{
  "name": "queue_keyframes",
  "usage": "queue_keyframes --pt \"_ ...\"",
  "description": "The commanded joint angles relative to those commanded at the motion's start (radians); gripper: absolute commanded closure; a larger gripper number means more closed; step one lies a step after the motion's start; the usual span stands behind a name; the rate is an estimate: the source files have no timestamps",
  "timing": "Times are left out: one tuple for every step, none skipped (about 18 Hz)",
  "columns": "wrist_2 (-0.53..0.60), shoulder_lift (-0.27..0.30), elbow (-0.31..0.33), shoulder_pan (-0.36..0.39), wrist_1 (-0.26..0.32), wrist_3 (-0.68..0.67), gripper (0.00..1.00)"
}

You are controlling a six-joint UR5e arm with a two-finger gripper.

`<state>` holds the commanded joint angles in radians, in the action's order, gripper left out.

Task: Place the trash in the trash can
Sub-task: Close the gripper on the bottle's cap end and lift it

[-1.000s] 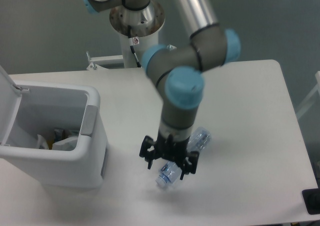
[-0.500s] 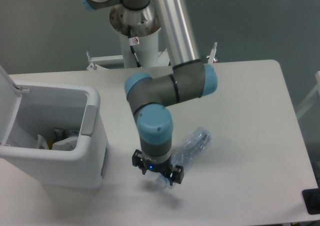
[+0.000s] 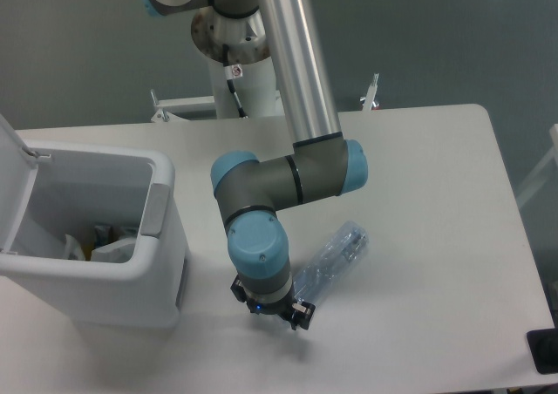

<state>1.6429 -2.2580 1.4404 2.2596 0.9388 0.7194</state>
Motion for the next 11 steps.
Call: queue_keyframes --pt "0.000 0.000 0.000 0.000 0.000 -0.002 0.83" --pt "0.002 0.002 0.000 0.000 0.000 -0.006 0.91" --pt "0.002 0.002 0.000 0.000 -0.002 -0.006 0.91" --pt "0.002 0.002 -0.002 0.000 0.000 -0.006 0.93" --pt "0.002 0.003 -0.002 0.000 0.000 -0.006 0.97" --pt "0.002 0.005 -0.002 0.000 -0.002 -0.006 0.99" --pt "0.002 0.008 -0.008 0.000 -0.002 -0.006 1.00" --pt "0.000 0.009 -0.027 0.000 0.000 -0.009 1.00" --pt "0.000 0.009 -0.044 0.000 0.002 -0.011 1.00" --pt "0.000 0.009 -0.052 0.000 0.002 -0.012 1.00" --pt "-0.003 0.011 -0.052 0.000 0.002 -0.012 1.00"
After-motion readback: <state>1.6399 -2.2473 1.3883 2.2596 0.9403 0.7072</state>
